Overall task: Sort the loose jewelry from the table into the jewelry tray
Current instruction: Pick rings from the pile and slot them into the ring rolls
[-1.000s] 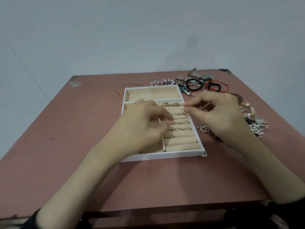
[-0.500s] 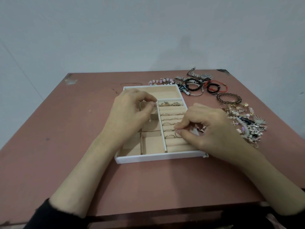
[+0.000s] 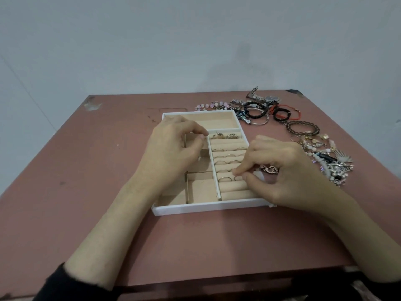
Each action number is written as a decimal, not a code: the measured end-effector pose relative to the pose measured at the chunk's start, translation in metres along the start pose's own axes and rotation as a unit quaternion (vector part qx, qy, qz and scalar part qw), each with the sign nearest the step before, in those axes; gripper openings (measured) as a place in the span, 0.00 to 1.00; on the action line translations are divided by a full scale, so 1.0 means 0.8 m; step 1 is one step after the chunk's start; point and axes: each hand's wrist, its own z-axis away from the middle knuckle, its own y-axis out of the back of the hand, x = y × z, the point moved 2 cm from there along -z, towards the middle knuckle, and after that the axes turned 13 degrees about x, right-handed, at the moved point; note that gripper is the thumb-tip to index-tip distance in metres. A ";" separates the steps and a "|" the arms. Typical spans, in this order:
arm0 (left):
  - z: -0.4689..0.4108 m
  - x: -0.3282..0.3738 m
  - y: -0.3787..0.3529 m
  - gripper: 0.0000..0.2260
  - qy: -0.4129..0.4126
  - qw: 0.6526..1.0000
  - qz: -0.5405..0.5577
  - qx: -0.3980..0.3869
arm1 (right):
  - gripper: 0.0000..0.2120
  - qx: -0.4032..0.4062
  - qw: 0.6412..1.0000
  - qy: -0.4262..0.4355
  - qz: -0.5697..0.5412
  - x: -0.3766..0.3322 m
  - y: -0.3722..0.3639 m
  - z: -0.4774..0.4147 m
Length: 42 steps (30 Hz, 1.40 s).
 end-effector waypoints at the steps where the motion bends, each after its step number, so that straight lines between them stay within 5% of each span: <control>1: 0.000 0.000 0.000 0.07 -0.001 1.000 -0.001 -0.001 | 0.07 -0.003 1.000 -0.006 -0.002 0.000 0.001 0.000; 21: 0.000 0.000 0.000 0.07 -0.011 1.000 -0.006 0.003 | 0.03 -0.042 0.997 -0.060 -0.006 0.000 0.000 -0.002; 25: -0.002 0.003 0.002 0.06 -0.007 1.000 0.006 -0.005 | 0.02 0.001 0.994 -0.103 -0.042 0.001 0.010 -0.009; 30: -0.017 0.028 -0.004 0.06 -0.009 0.997 0.010 -0.074 | 0.07 0.063 0.978 -0.196 -0.024 0.032 0.047 -0.025; 37: -0.053 0.096 -0.078 0.12 -0.126 0.973 -0.007 -0.193 | 0.12 0.167 0.933 -0.310 0.068 0.099 0.091 -0.030; 42: -0.063 0.123 -0.142 0.19 -0.188 0.935 -0.047 -0.295 | 0.14 0.147 0.920 -0.324 0.164 0.121 0.092 -0.016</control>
